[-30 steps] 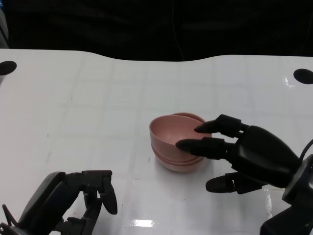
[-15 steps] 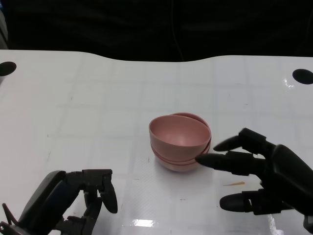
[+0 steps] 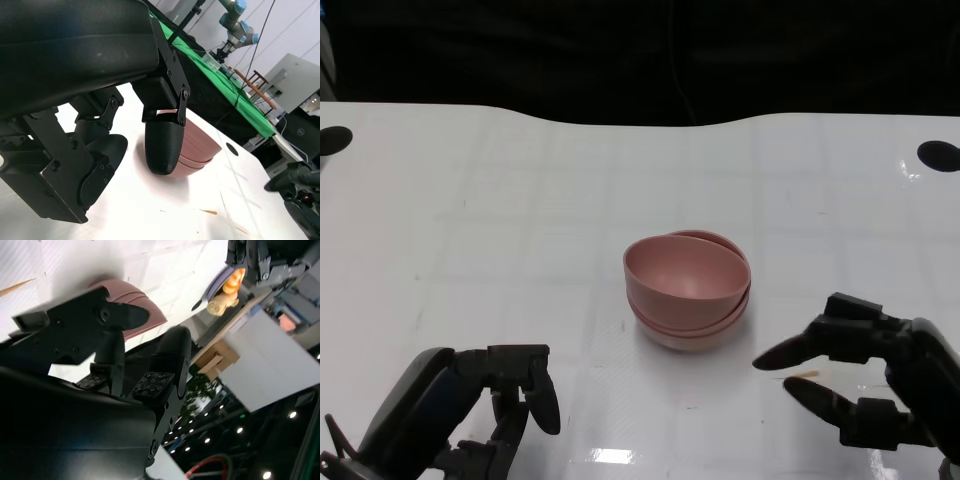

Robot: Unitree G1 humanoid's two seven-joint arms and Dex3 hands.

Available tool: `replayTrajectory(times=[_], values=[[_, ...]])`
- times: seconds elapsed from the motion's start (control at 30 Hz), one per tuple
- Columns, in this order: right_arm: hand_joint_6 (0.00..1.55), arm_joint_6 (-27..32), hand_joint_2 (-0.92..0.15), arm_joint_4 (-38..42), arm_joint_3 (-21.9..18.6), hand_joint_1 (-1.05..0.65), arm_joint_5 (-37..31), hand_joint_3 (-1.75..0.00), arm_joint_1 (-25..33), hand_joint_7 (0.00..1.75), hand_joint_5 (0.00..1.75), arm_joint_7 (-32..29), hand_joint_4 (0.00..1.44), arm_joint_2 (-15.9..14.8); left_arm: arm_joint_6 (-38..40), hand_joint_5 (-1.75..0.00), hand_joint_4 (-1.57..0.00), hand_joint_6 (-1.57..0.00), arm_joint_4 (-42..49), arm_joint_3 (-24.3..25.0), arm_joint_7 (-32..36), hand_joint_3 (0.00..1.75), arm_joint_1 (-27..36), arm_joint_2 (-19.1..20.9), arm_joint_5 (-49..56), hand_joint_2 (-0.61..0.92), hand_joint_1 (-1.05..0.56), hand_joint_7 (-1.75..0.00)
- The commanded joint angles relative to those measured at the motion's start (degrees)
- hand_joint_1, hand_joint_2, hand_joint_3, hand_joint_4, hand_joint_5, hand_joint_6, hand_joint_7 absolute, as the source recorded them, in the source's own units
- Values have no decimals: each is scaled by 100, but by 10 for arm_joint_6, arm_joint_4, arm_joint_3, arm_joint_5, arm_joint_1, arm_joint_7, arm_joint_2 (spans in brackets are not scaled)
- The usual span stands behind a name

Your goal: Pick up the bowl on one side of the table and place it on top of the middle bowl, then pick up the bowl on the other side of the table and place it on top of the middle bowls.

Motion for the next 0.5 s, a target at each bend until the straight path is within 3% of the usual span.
replayTrajectory(times=[0.03, 0.17, 0.4, 0.5], values=[[89, 2, -29, 4, -13, 18, 14, -131, 6, 103, 136, 9, 84, 5, 3, -165, -93, -88, -2, 5, -1, 164, 1, 10, 6, 19, 7, -144], [95, 9, -24, 17, -16, 28, 23, -145, 4, 111, 154, 20, 96, 14, 2, -165, -93, -88, 1, 5, -4, 164, 1, 11, 0, 19, 8, -144], [95, 14, -17, 34, -17, 35, 38, -160, -1, 120, 170, 44, 98, 18, 5, -166, -92, -88, 0, 5, -4, 164, 3, 14, 5, 19, 7, -143], [94, 21, -11, 49, -14, 30, 61, -171, -8, 139, 174, 68, 101, 20, 8, -166, -92, -88, -2, 5, -5, 163, 5, 16, 5, 20, 8, -143]])
